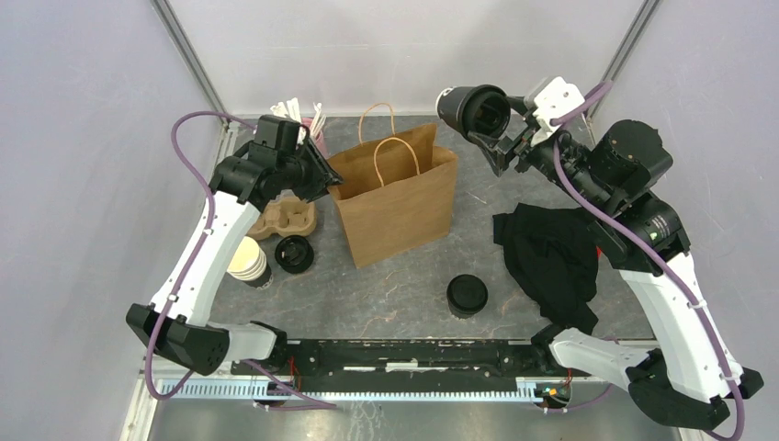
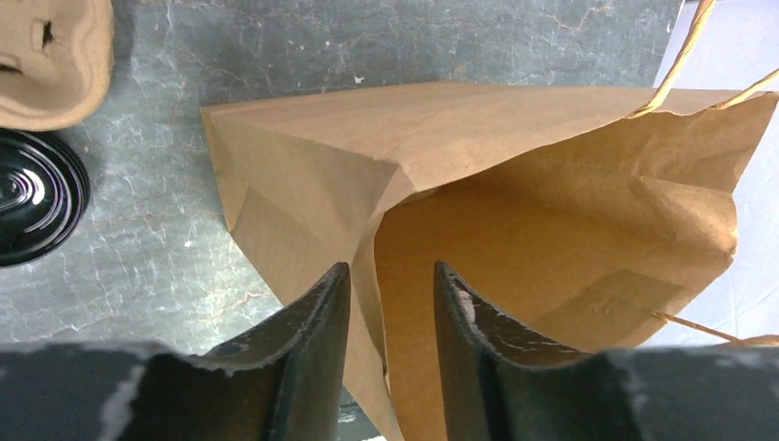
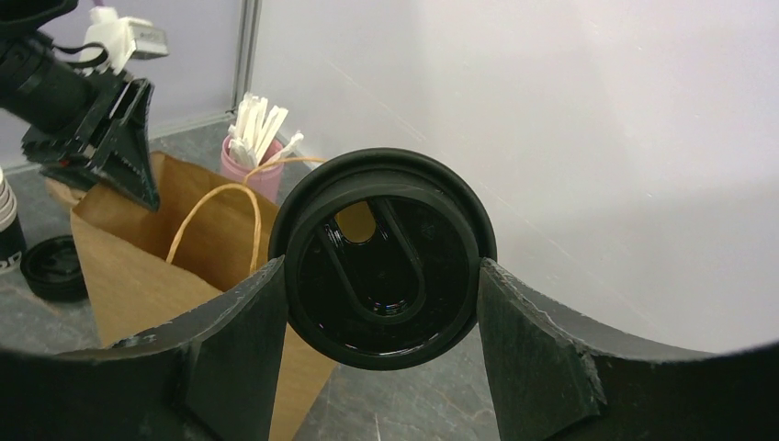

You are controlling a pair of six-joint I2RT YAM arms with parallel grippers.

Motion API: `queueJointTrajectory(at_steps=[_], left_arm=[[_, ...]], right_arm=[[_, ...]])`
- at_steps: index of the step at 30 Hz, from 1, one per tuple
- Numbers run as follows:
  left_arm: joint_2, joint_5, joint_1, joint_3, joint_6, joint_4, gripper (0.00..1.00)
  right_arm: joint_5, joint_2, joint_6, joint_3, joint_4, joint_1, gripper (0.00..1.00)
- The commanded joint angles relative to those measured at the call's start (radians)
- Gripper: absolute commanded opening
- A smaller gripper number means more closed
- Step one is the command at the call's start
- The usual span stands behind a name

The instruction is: Pack the takeout coffee

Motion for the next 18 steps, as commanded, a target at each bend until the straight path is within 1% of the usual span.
queueJointTrajectory(at_steps=[1,3,6,8,9,14,18], left_arm=[[0.0,-0.041,-0.006,-0.009,0.097,0.114,0.38],[-0.019,-0.039,-0.006,-0.034,0.128,0.171,0.26],[-0.047,-0.03,-0.006,-0.066,0.163,0.243,0.11],[-0.072,0.012,-0.005,-0.095,0.203,0.316,0.04],[-0.093,0.03,-0.005,-0.116,0.222,0.354,0.02],[-0.191,0.07,-0.006,-0.255,0.311,0.515,0.02],[-0.296,0.067,-0.005,-0.411,0.364,0.642,0.02]], right_arm=[[-0.055,-0.017,-0.074,0.008,-0.044,-0.001,0.24],[-0.073,-0.015,-0.085,0.014,-0.065,-0.003,0.23],[-0.128,-0.002,-0.099,0.038,-0.111,-0.001,0.22],[-0.167,0.012,-0.106,0.056,-0.145,-0.002,0.22],[-0.181,0.018,-0.11,0.066,-0.164,-0.002,0.21],[-0.233,0.037,-0.101,0.107,-0.217,0.0,0.21],[-0.307,0.049,-0.079,0.12,-0.241,-0.001,0.21]])
